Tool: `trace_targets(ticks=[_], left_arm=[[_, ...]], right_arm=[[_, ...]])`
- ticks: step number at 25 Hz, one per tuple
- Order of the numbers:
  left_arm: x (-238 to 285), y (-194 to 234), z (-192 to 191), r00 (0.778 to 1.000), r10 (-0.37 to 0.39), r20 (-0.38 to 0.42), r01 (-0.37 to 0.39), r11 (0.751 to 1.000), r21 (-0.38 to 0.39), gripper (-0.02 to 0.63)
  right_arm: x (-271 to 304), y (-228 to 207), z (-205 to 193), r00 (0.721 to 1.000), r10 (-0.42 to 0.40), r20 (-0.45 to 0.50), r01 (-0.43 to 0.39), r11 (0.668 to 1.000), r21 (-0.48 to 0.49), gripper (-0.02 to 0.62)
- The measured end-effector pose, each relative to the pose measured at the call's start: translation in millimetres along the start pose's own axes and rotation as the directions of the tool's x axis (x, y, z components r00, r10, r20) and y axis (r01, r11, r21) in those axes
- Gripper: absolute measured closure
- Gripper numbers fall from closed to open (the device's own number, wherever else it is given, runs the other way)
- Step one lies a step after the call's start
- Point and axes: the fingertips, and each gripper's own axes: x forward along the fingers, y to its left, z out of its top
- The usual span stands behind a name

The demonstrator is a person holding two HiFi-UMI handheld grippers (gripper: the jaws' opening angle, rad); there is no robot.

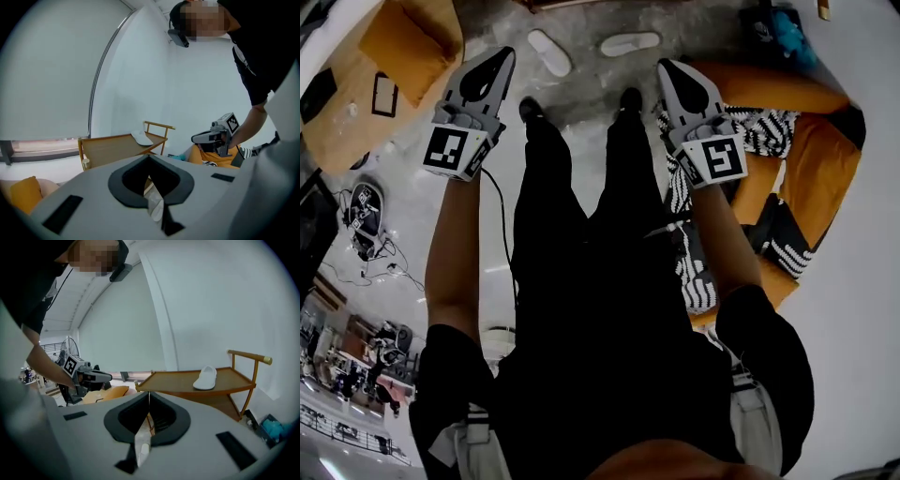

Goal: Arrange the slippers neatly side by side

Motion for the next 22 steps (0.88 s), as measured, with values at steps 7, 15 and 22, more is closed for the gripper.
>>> trace_targets(ticks=[7,15,22], left_arm=[[30.1,-3.8,-97.8,0.989,-0.112,-0.098,0.110,0.994,-0.020,0.592],[75.8,-17.3,-229.7,0.913,-0.243,-0.328,0.267,0.963,0.028,0.592],[101.6,-24.1,-319.0,0.817,-0.250,-0.521,0.391,0.903,0.180,0.592]], right_arm=[[47.1,-6.1,-75.7,0.997,0.013,-0.072,-0.013,1.000,-0.004,0.563],[101.8,-17.9,-184.5,0.985,0.027,-0.170,-0.025,1.000,0.018,0.563],[122.8,-30.2,-263.0,0.972,0.030,-0.235,-0.028,1.000,0.011,0.563]])
